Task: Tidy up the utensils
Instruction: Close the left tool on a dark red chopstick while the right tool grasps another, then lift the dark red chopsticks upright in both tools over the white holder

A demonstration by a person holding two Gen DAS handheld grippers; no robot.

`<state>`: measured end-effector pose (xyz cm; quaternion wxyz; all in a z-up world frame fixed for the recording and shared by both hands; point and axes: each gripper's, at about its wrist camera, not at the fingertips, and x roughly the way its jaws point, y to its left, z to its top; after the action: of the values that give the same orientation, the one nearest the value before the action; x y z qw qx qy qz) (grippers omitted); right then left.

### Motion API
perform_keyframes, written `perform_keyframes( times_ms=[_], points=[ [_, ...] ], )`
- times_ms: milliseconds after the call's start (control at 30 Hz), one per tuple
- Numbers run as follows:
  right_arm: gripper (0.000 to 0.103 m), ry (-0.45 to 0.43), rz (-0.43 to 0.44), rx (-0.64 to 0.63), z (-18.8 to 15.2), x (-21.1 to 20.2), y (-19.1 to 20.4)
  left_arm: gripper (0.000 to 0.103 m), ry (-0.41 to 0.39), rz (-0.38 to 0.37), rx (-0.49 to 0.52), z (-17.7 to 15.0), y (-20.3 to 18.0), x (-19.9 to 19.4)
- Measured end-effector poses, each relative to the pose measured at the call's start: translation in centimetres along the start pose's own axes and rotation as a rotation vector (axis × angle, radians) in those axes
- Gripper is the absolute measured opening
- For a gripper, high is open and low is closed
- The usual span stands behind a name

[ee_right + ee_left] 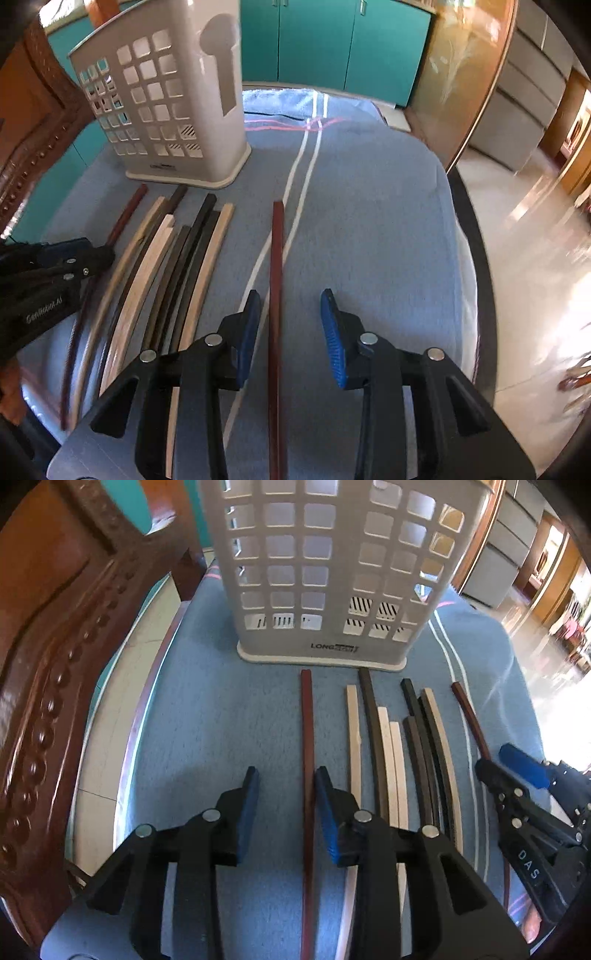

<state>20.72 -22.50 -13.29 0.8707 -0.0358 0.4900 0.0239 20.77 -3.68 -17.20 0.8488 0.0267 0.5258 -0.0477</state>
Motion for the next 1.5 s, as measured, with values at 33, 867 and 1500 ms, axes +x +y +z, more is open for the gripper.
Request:
perform_keyframes(
  times_ms=[33, 867, 1500],
  points=[
    [0.034, 0.002, 0.0, -0.001, 0.2, 0.2, 0.1, 0.034, 0.002, 0.005, 0.0, 0.1, -0.1, 0.0],
    [0.006, -0.312, 0.225, 0.032, 0.0, -14.5, -2.6, 0.007, -0.269, -0.051, 0.008, -1.0, -0.8, -13.5],
    [0.007, -0.661, 0.288, 0.041, 9.9, -26.0, -2.0, 0.007, -0.648, -0.049, -0.026, 7.9, 2.8, -30.9]
  ],
)
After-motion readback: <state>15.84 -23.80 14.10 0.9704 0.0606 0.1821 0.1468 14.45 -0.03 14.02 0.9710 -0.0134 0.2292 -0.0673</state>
